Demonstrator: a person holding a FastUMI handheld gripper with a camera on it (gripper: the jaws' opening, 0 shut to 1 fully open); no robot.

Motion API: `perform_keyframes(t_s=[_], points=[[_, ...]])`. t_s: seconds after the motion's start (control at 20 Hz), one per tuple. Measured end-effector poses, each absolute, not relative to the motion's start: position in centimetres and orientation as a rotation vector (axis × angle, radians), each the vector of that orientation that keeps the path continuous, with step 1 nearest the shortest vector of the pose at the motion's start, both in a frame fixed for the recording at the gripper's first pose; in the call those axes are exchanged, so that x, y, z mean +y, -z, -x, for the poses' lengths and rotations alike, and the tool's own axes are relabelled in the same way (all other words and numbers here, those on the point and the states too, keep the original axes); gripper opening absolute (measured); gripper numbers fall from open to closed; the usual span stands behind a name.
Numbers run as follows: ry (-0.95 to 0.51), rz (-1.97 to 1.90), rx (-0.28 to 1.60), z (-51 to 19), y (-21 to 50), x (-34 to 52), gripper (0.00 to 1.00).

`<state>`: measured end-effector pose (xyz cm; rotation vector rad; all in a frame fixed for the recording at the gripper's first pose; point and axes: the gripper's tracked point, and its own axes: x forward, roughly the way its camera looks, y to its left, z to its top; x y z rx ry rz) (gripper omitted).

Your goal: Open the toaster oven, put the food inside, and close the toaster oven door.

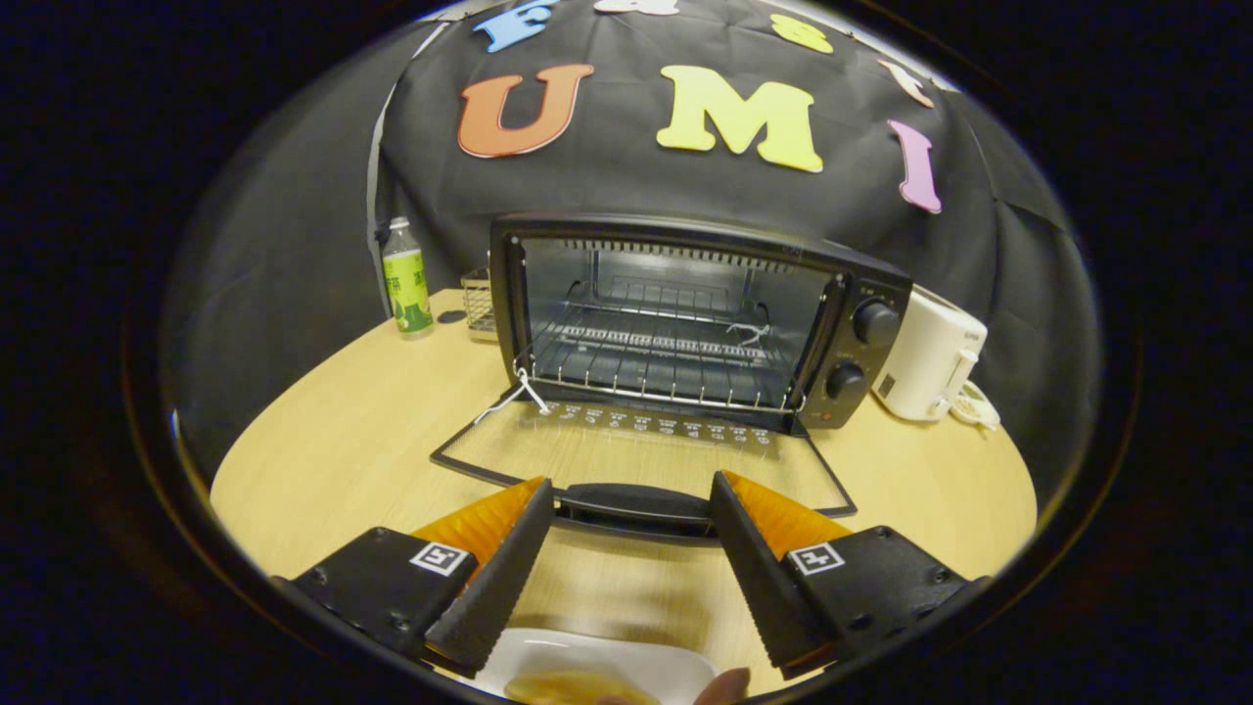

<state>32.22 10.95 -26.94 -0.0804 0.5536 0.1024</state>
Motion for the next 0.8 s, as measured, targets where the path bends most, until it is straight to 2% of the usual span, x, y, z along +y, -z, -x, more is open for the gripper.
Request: perform_keyframes(t_s=[0.55,0.8], points=[[-0.114,0.022,0.633,-32.0,27.8,10.5,1.0],[-0.138,-0.014,0.601,-29.8,24.8,10.7,1.0]])
